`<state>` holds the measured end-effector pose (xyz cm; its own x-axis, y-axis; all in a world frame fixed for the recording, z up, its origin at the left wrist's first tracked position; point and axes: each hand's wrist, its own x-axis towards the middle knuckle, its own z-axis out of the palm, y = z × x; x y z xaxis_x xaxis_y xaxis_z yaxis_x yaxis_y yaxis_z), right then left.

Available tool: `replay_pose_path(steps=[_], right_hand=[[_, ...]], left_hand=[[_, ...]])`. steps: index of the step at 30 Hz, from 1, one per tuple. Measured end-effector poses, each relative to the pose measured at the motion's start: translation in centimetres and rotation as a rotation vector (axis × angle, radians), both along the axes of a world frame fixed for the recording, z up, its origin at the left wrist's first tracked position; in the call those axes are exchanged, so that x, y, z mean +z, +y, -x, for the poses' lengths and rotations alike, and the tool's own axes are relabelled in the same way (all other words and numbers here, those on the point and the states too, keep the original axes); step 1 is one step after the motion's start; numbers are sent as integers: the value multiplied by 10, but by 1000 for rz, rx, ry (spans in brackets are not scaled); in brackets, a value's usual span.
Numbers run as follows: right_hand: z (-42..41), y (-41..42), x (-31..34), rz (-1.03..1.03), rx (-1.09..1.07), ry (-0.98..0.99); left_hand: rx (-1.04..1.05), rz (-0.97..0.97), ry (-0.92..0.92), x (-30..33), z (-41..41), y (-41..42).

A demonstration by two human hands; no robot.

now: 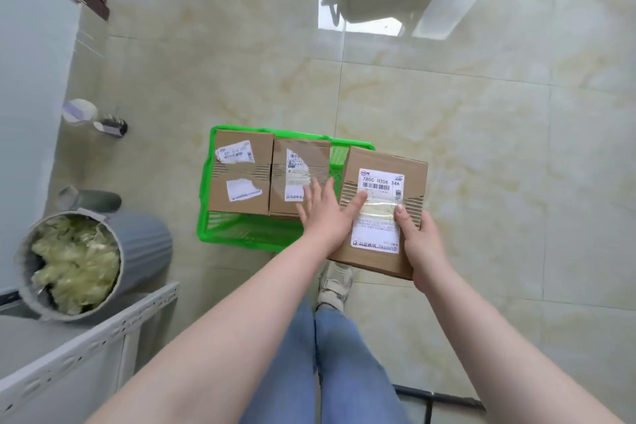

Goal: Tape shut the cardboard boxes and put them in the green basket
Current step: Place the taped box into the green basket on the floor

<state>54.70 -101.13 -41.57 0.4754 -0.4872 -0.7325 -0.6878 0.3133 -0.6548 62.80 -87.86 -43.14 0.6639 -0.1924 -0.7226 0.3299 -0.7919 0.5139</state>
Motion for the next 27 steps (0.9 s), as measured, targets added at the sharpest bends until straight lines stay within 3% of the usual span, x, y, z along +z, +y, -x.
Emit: replay_pose_path(steps=[6, 11, 19, 27], right_hand=[[-38, -19, -113, 96, 68, -24], [-60, -22, -173, 150, 195, 2], [-65, -6, -189, 183, 242, 0], [-61, 9, -188, 189, 245, 49]], left_hand=[[-144, -345, -228, -107, -29, 3], [-168, -431, -294, -156, -35, 20], [-247, -554, -398, -175, -36, 40], [-263, -552, -359, -171, -42, 50]])
